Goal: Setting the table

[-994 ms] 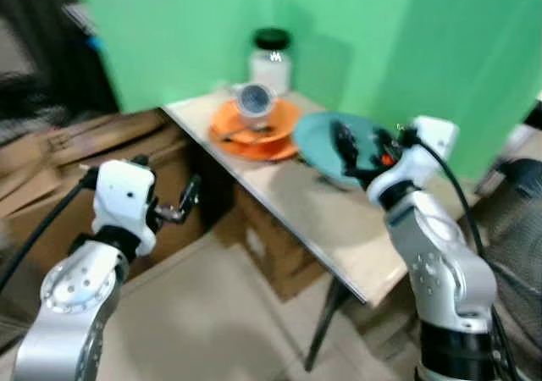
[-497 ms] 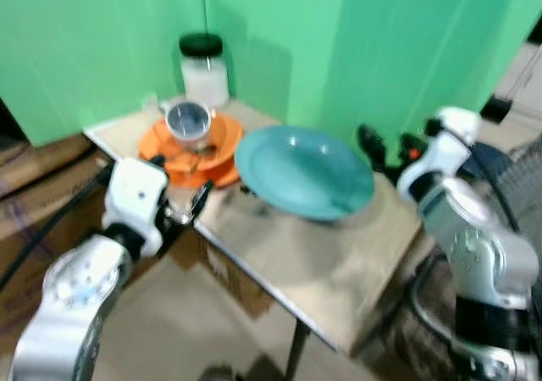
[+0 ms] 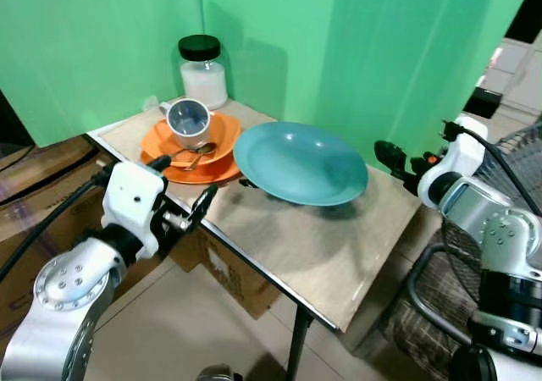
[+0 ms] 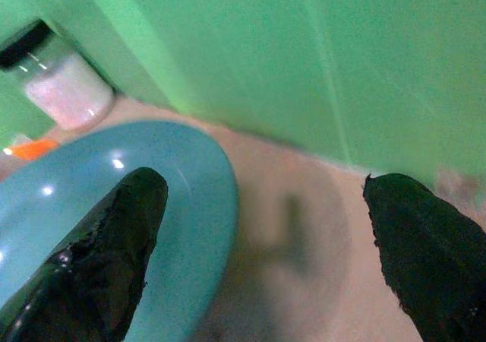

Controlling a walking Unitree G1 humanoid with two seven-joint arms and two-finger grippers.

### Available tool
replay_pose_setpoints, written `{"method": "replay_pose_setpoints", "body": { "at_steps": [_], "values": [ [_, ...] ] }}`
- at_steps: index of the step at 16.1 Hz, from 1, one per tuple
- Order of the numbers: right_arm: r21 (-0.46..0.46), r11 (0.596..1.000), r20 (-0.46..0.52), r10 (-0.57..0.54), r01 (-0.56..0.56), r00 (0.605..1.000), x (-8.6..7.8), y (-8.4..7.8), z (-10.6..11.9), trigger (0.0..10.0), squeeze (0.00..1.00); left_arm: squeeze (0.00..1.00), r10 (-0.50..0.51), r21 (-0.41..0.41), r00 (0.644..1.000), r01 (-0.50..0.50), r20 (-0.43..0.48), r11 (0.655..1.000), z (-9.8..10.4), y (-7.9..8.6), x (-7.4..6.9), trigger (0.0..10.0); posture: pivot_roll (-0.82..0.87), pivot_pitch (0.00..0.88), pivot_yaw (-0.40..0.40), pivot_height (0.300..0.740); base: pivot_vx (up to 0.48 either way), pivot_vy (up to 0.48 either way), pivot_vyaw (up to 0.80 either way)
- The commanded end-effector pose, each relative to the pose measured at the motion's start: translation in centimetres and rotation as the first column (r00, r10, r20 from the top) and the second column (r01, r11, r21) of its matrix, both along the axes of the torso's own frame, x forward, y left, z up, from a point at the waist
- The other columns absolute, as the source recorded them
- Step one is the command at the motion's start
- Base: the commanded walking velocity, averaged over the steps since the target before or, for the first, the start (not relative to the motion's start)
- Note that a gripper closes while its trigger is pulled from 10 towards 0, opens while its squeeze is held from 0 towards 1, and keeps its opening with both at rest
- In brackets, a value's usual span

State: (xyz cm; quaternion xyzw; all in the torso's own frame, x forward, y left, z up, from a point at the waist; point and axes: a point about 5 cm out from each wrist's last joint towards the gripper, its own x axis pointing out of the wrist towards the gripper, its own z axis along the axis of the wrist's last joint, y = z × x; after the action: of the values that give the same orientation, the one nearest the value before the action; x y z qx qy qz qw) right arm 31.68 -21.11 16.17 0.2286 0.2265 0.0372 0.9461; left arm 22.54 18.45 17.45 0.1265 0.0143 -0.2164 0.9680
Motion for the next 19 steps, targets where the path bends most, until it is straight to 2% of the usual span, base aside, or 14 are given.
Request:
{"method": "replay_pose_setpoints", "body": {
  "at_steps": [1, 2, 3, 4, 5, 6, 9, 11, 12, 13, 14, 15, 16, 19],
  "values": [
    [0.018, 1.000, -0.052, -0.001, 0.001, 0.999, -0.1, -0.3, -0.2, 10.0, 1.00, 0.00, -0.028, -0.002, 1.000, 0.028, -0.009, 1.000, 0.0, -0.1, -0.1, 10.0, 0.11, 0.000, -0.010, 0.740, 0.000, 0.000, 0.00],
    [0.109, 0.994, -0.108, 0.034, -0.022, 0.994, -0.2, -0.3, -0.5, 10.0, 0.85, 0.00, -0.092, -0.024, 0.994, 0.091, -0.051, 0.996, -0.3, -0.4, -0.8, 10.0, 0.11, 0.000, -0.008, 0.740, 0.000, 0.000, 0.00],
    [0.132, 0.991, -0.147, 0.046, -0.027, 0.988, -0.3, -0.3, -0.6, 10.0, 0.00, 0.00, -0.150, -0.047, 0.984, 0.147, -0.093, 0.988, -0.6, -0.8, -1.4, 10.0, 0.11, 0.000, -0.011, 0.740, 0.000, 0.000, 0.00],
    [0.143, 0.989, -0.160, 0.045, -0.022, 0.986, -0.3, -0.3, -0.7, 10.0, 0.00, 0.00, -0.174, -0.056, 0.979, 0.168, -0.110, 0.984, -0.7, -1.0, -1.7, 10.0, 0.11, 0.000, -0.013, 0.740, 0.000, 0.000, 0.00],
    [0.223, 0.975, -0.198, 0.058, -0.012, 0.979, -0.3, -0.1, -1.1, 10.0, 0.00, 0.00, -0.240, -0.087, 0.957, 0.228, -0.164, 0.970, -1.1, -1.4, -2.4, 10.0, 0.11, 0.000, -0.014, 0.740, 0.000, 0.000, 0.00],
    [0.253, 0.967, -0.209, 0.071, -0.016, 0.975, -0.3, 0.0, -1.2, 10.0, 0.00, 0.00, -0.256, -0.093, 0.951, 0.243, -0.175, 0.966, -1.1, -1.5, -2.6, 10.0, 0.11, 0.000, -0.015, 0.740, 0.000, 0.000, 0.00],
    [0.470, 0.880, -0.216, 0.182, -0.061, 0.959, -0.5, 1.3, -0.9, 10.0, 0.00, 0.00, -0.294, -0.106, 0.933, 0.277, -0.209, 0.955, -1.3, -1.7, -3.0, 10.0, 0.10, 0.000, -0.017, 0.740, 0.000, 0.000, 0.00],
    [0.516, 0.854, -0.221, 0.210, -0.068, 0.952, -0.7, 2.1, -1.2, 10.0, 0.00, 0.00, -0.294, -0.103, 0.931, 0.278, -0.215, 0.955, -1.4, -1.7, -3.0, 10.0, 0.11, 0.000, -0.018, 0.740, 0.000, 0.000, 0.00],
    [0.531, 0.845, -0.222, 0.216, -0.068, 0.951, -0.7, 2.5, -1.4, 7.0, 0.00, 0.00, -0.292, -0.102, 0.932, 0.276, -0.214, 0.956, -1.3, -1.7, -3.0, 10.0, 0.11, 0.000, -0.020, 0.740, 0.000, 0.000, 0.00],
    [0.537, 0.841, -0.223, 0.218, -0.067, 0.950, -0.7, 2.6, -1.4, 7.0, 0.00, 0.00, -0.292, -0.103, 0.932, 0.276, -0.214, 0.956, -1.3, -1.7, -3.0, 10.0, 0.11, 0.000, -0.020, 0.740, 0.000, 0.000, 0.00],
    [0.549, 0.833, -0.232, 0.231, -0.068, 0.945, -0.9, 3.1, -1.5, 2.5, 0.00, 0.00, -0.291, -0.100, 0.931, 0.275, -0.219, 0.956, -1.3, -1.6, -3.1, 10.0, 0.11, 0.000, -0.020, 0.740, 0.000, 0.000, 0.00],
    [0.554, 0.830, -0.235, 0.234, -0.068, 0.944, -0.9, 3.2, -1.5, 1.1, 0.00, 0.00, -0.291, -0.098, 0.931, 0.275, -0.221, 0.956, -1.4, -1.6, -3.1, 10.0, 0.11, 0.000, -0.019, 0.740, 0.000, 0.000, 0.00],
    [0.563, 0.824, -0.237, 0.237, -0.066, 0.942, -0.9, 3.4, -1.5, 0.0, 0.00, 0.00, -0.290, -0.096, 0.931, 0.275, -0.223, 0.957, -1.4, -1.5, -3.1, 10.0, 0.11, 0.000, -0.019, 0.740, 0.000, 0.000, 0.00],
    [0.604, 0.795, -0.224, 0.242, -0.060, 0.944, -1.0, 4.1, -1.7, 0.0, 0.00, 0.00, -0.289, -0.085, 0.931, 0.276, -0.224, 0.957, -1.4, -1.5, -3.0, 10.0, 0.11, 0.000, -0.015, 0.740, 0.000, 0.000, 0.00]
  ]
}}
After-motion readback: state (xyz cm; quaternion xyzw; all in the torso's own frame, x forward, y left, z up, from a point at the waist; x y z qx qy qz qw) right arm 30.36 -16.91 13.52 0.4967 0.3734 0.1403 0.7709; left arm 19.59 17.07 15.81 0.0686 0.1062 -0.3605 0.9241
